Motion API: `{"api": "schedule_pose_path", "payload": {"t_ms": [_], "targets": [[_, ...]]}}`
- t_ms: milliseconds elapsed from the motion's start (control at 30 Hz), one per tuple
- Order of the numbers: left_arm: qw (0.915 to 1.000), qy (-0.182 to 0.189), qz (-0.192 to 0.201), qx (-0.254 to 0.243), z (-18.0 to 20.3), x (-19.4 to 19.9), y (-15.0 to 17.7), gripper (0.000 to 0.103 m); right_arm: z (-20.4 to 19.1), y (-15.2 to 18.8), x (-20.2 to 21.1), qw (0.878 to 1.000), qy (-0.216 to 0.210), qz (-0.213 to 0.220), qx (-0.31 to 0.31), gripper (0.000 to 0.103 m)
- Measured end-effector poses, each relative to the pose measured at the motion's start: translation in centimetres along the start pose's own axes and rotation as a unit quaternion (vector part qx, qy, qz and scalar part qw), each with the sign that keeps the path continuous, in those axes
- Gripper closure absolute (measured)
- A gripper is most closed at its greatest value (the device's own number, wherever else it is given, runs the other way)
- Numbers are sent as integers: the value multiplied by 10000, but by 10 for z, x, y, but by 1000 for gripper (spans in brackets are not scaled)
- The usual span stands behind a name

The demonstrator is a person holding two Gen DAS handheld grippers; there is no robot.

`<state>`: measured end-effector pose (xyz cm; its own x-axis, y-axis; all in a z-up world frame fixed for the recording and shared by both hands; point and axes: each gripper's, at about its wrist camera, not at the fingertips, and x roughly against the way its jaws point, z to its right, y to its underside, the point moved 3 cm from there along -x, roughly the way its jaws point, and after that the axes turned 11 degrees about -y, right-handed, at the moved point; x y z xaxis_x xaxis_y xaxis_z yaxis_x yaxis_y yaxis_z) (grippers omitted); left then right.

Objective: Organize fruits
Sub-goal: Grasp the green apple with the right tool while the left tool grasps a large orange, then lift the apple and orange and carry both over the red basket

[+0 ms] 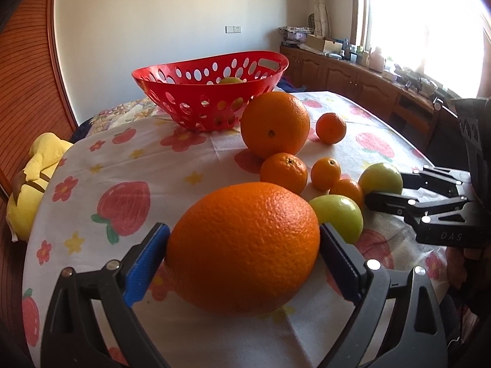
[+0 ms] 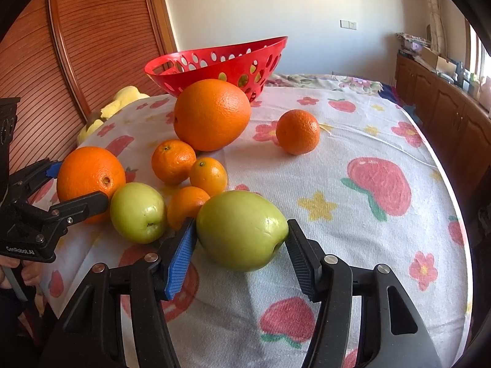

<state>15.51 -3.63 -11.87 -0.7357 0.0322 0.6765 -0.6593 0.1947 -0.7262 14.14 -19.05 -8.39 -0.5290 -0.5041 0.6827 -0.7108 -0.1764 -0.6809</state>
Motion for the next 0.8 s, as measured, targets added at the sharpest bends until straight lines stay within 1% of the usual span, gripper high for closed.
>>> {"api": "schedule_pose_path", "payload": {"t_ms": [133, 367, 500, 800], "targets": [[9999, 72, -36, 60, -2, -1, 1, 7, 0, 0, 0, 10000, 3, 0, 5, 43], [9999, 140, 8, -65, -2, 3, 3, 9, -1, 0, 0, 10000, 9, 1, 10, 43], [9997, 221, -8, 59, -7, 6, 5, 9, -1, 0, 0, 10000, 1, 4, 2, 43], [9996, 193, 88, 185, -15, 12, 7, 10, 0, 1, 0, 10000, 10, 8, 10, 43]]}}
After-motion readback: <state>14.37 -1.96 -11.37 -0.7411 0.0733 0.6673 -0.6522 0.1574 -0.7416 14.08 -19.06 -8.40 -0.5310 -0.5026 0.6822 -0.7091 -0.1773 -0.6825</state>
